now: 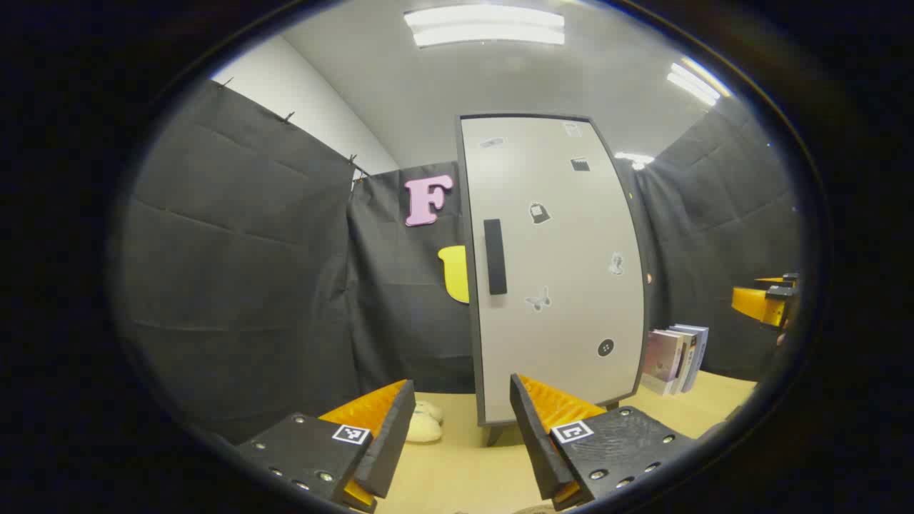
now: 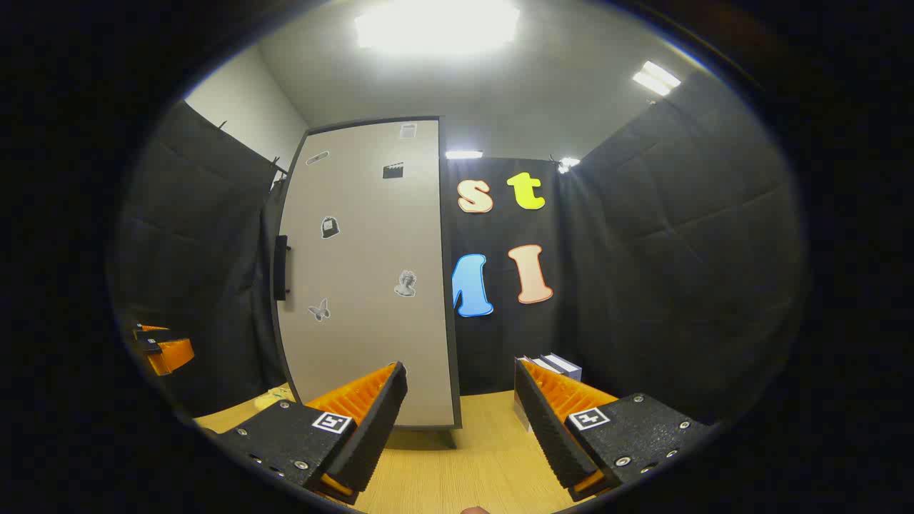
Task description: Open the cabinet door with the right hand, grasp the bottle in the cabinet with the left hand and place it on the coaster, then close the cabinet door with the right hand.
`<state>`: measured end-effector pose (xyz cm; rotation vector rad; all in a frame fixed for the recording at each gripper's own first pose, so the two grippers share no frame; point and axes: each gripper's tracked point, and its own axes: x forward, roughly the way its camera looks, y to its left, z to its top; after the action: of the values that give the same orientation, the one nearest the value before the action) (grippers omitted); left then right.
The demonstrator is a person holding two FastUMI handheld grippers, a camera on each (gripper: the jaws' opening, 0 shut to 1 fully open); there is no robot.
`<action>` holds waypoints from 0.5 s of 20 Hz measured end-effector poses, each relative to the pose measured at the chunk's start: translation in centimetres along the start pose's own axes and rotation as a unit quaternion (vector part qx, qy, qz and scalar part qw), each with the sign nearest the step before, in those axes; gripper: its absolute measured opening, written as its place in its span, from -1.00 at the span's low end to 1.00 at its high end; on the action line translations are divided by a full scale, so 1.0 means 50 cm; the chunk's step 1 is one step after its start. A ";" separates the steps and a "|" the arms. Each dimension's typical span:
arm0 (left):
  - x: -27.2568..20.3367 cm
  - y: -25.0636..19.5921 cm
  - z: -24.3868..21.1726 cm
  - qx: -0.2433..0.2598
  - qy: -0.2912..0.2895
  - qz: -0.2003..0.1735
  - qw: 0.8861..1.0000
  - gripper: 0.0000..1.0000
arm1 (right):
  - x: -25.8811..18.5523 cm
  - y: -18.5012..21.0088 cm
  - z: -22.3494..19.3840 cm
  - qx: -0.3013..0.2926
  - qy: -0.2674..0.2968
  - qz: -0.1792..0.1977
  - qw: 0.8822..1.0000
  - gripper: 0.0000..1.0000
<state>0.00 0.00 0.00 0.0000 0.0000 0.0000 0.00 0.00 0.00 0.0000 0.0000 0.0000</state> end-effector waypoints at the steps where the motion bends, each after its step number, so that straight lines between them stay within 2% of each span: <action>1: 0.000 -0.001 -0.004 0.000 0.001 0.001 1.000 0.53 | 0.001 -0.001 0.002 0.002 0.000 -0.001 1.000 0.88; 10: -0.011 0.007 0.002 0.006 -0.002 0.007 1.000 0.53 | 0.002 0.011 -0.005 0.003 0.005 0.007 1.000 0.88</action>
<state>-0.54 0.35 0.08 0.0121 -0.0035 0.0133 0.09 0.53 -0.23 0.0056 0.0101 0.0136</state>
